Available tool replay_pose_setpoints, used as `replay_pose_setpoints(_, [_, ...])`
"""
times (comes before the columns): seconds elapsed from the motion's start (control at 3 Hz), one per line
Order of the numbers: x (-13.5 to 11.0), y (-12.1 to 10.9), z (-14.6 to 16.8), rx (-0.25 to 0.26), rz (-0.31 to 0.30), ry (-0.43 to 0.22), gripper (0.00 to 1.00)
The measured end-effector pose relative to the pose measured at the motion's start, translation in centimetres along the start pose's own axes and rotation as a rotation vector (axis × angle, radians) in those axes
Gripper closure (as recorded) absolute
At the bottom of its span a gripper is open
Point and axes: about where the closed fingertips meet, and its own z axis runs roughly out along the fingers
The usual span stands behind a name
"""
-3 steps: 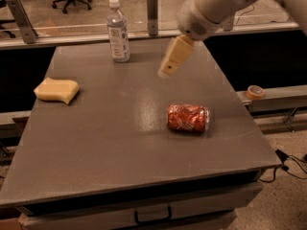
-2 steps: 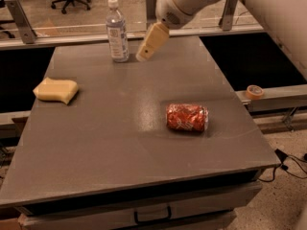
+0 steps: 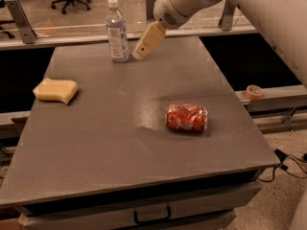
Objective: Move blue plastic bottle near sponge
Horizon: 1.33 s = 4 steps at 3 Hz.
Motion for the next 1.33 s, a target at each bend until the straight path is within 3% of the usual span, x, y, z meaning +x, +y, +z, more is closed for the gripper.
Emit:
replay_pose_setpoints(1.0, [-1.8, -7.3, 10.4, 0.15, 0.148, -0.194, 0.0])
replay_pose_setpoints(1.33, [-3.5, -7.8, 13.4, 0.131, 0.203, -0.262, 0.0])
